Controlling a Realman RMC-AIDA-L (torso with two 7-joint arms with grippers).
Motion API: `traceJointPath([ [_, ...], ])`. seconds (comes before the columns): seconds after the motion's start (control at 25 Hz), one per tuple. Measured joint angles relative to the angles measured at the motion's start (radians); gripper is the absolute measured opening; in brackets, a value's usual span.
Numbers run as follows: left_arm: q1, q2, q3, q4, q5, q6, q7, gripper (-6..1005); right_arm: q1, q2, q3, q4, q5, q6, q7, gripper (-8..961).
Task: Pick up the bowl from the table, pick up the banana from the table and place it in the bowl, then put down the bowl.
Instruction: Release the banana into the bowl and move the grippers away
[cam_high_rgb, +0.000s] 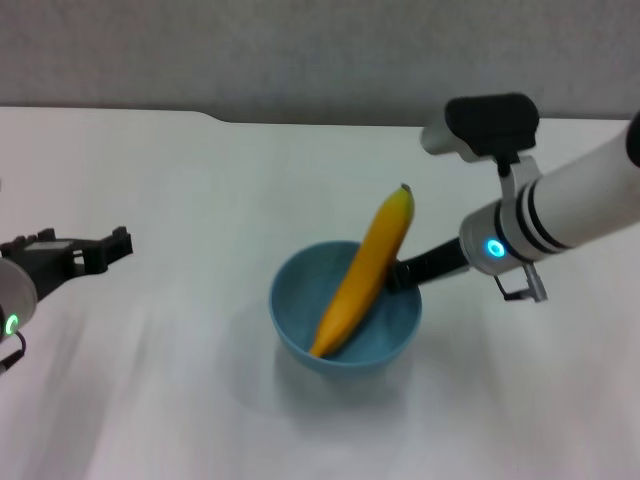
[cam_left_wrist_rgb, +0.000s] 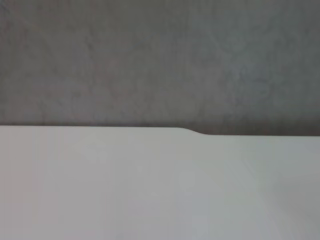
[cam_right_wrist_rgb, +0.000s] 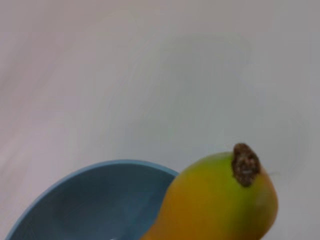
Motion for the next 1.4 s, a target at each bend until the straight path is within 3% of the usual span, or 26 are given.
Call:
traceJointPath([
  [0.4,-0.021,-0.002,0.006,0.044,-0.002,-0.006,0.000,903,-0.066,-0.004,-0.014,-0.002,0.025,-0.018,-0.002,34],
  [1.08,-0.027,-0.001,0.017,0.050,-0.002,-0.010,0.000,903,-0.094,-0.007,-0.014,-0.002,0.023,-0.029,-0.003,34],
  [1.32,-0.022,-0.001,0.017,0.053,-0.002,-0.011,0.000,903,-0.116,-0.008,-0.020,0.043,0.017,-0.021,-0.004,197],
  [1.4,-0.019,-0.001,0.018,0.049,-0.002,-0.005,0.000,903,-0.143,-0.008,-0.030,0.086,0.014,-0.020,-0.004,291],
])
